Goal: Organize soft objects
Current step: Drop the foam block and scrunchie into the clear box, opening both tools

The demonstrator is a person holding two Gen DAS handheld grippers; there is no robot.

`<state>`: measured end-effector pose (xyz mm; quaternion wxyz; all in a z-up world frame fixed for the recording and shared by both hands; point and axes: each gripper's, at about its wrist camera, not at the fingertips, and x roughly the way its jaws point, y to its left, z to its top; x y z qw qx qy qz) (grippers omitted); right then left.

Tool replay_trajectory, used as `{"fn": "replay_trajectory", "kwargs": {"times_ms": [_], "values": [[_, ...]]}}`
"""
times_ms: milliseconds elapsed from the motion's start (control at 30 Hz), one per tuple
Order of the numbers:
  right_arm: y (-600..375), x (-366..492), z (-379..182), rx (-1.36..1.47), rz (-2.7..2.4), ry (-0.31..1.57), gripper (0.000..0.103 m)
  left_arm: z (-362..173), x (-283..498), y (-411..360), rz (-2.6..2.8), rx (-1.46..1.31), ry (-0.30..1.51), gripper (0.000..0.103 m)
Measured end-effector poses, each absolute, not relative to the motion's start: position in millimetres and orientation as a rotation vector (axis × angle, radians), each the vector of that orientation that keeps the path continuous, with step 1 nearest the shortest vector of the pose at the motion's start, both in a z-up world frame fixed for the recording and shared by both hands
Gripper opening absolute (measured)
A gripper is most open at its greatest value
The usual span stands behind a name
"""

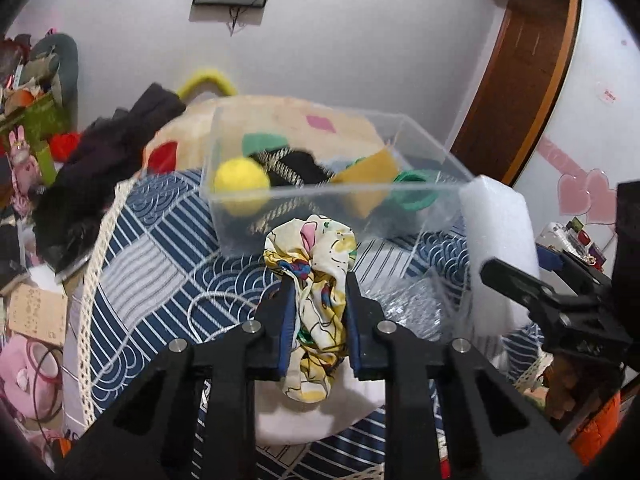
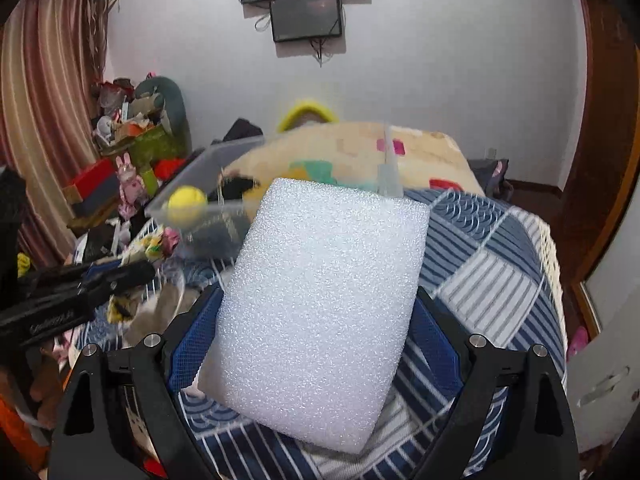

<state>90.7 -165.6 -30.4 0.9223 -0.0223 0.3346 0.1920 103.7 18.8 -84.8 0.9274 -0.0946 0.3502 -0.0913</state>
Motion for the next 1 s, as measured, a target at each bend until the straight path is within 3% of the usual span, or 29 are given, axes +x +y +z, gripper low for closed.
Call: {"fn": "replay_trajectory", "kwargs": {"times_ms": [533,1000], "values": [[-138.1,117.6,8.3,-0.070,0.391,0.527,0.090,-28.5,121.4,23.5,-0.154,-0.165,0.560,0.022],[-114.8,156.1,-6.9,-0.080,0.370,0.590,0.090,-49.6,169.6,30.5,-0.119,-0.190,0.632,0.022]]}}
